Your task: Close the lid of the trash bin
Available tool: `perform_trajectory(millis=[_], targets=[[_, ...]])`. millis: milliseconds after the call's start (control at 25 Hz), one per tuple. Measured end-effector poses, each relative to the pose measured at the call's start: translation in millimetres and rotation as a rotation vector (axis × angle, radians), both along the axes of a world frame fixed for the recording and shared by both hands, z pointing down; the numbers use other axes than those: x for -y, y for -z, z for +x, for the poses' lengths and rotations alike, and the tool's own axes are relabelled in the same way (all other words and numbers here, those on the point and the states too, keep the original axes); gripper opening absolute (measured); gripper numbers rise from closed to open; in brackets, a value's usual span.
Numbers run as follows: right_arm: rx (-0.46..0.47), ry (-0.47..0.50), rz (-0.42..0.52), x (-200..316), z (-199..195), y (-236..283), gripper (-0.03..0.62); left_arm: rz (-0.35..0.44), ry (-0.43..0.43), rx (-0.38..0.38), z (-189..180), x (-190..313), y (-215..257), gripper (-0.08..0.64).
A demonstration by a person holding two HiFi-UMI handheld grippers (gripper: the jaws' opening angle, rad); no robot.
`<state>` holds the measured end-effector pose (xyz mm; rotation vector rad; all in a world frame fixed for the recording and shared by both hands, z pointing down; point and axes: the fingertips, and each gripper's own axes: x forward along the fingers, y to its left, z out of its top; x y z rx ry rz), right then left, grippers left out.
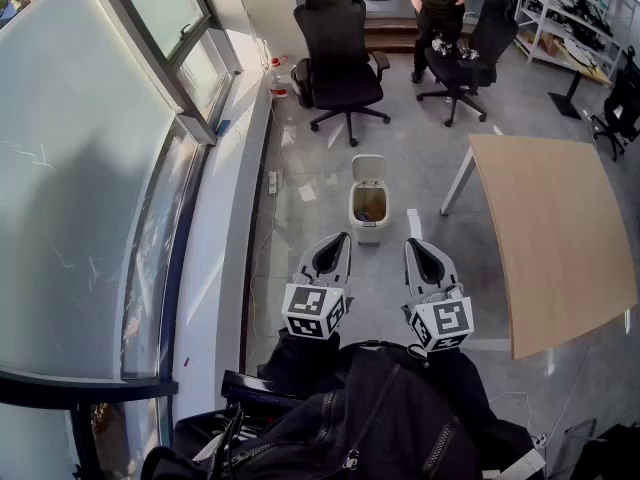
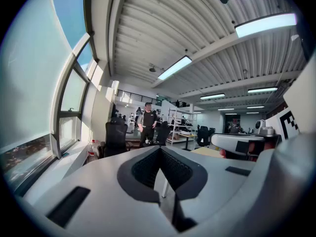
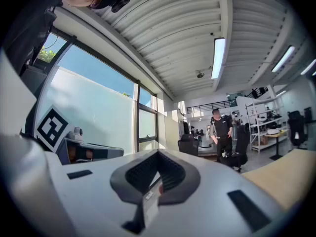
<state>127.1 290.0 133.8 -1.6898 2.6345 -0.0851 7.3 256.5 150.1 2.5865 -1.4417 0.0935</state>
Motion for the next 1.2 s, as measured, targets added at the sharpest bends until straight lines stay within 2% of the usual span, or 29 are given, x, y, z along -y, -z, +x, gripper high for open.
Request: perform_trajectory(millis=[520,1200], targets=[[0.007,0.001,-0.010,-2,4,-9,0.005,-0.006,-0.002,0.014,6,-2,-6,0.002],[0.046,0.046,-0.034,-30,24,-25,0.005,-0.029,0.036,0.037,27,-31,-20,0.002]])
